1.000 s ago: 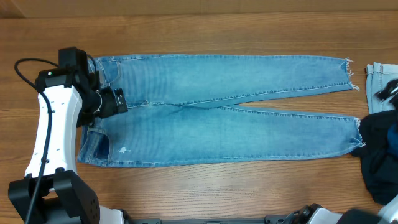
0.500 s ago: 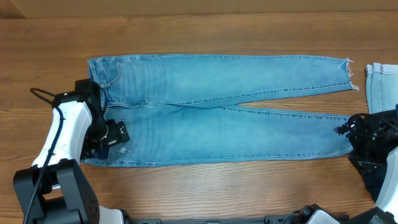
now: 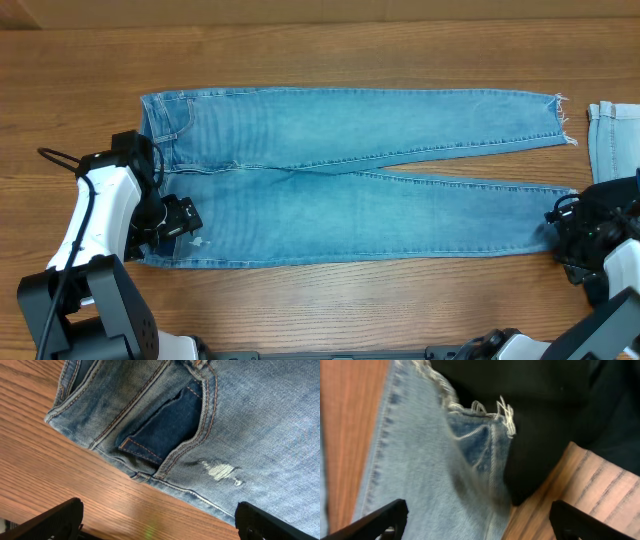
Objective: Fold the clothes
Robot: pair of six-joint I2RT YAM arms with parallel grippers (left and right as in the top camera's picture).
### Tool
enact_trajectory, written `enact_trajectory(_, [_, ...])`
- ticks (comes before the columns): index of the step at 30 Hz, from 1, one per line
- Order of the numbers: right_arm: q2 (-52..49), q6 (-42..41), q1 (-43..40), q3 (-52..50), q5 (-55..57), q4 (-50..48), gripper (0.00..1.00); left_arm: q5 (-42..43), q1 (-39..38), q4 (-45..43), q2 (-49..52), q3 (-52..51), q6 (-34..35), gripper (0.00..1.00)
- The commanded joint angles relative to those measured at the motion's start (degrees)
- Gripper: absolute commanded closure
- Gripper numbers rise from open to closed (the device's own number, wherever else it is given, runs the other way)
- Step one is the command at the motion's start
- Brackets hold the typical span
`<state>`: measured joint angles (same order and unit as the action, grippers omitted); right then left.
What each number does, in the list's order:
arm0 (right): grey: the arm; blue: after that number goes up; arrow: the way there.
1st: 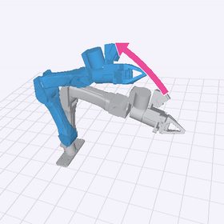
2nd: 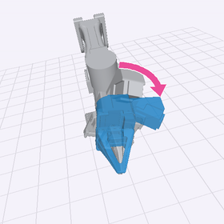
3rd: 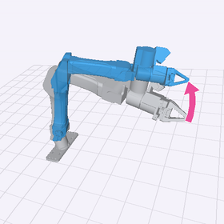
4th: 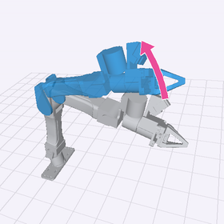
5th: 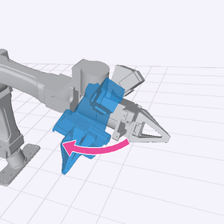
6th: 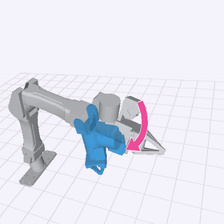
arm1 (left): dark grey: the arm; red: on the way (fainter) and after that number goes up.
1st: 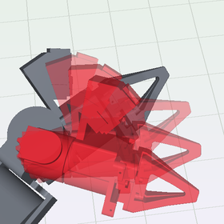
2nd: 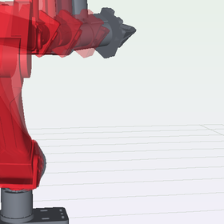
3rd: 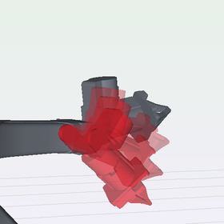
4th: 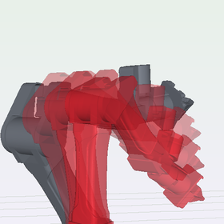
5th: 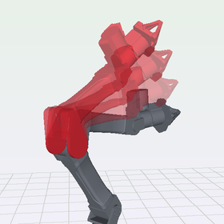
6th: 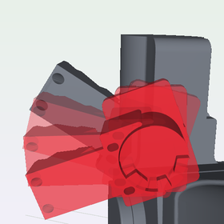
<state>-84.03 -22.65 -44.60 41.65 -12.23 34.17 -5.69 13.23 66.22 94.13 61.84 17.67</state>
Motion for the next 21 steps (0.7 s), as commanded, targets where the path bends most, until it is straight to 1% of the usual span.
enact_trajectory(1, [-4.7,-0.3,-0.2,-0.4,-0.3,-1.8,0.22,-0.7,0.3,0.2,-0.5,-0.5,0.8,0.00])
enact_trajectory(2, [-5.5,-0.3,-0.2,-0.4,-1.1,-2.2,0.42,-0.7,0.3,0.2,-0.5,-0.5,0.8,0.00])
enact_trajectory(3, [-5.6,-0.3,-0.2,-0.4,-1.2,-2.0,0.91,-0.7,0.3,0.3,-0.5,-0.5,0.8,0.00])
enact_trajectory(4, [-5.6,-0.3,-0.2,-0.4,-1.9,-1.7,0.96,-0.7,0.3,0.5,-0.5,-0.5,0.8,0.00])
enact_trajectory(6, [-5.5,-0.3,-0.2,-0.2,-3.8,-0.6,0.96,-0.7,0.3,0.9,-0.5,-0.5,0.8,0.00])
enact_trajectory(7, [-5.4,-0.3,-0.2,0.2,-4.2,0.3,0.96,-0.4,0.3,1.2,-0.6,-0.5,0.8,0.12])
enact_trajectory(8, [-5.3,-0.3,-0.2,0.5,-4.2,1.3,0.96,-0.3,0.3,1.6,-1.0,-0.5,0.8,0.16])
enact_trajectory(10, [-5.3,-0.1,-0.2,1.1,-4.2,2.3,0.96,-0.3,0.3,1.6,-2.5,-0.5,1.3,0.16])
enact_trajectory(12, [-5.3,-0.1,-0.2,1.2,-4.2,2.3,0.96,-0.7,1.5,2.1,-6.4,-0.5,3.7,0.13])
enact_trajectory(14, [-5.3,-0.1,-0.2,1.2,-4.2,1.9,0.96,-2.4,3.2,3.6,-10.1,-0.5,5.4,0.04])
enact_trajectory(16, [-5.3,-0.1,-0.2,1.2,-4.2,1.4,0.96,-5.0,4.8,5.5,-13.0,-0.5,6.6,0.00])
enact_trajectory(19, [-5.3,0.1,-0.2,1.2,-4.1,0.9,0.96,-4.3,6.3,5.3,-14.0,-1.6,6.8,0.00])
enact_trajectory(21, [-5.3,0.1,-0.2,1.2,-3.9,0.9,0.96,-3.6,6.8,2.7,-14.0,-4.7,6.8,0.00])
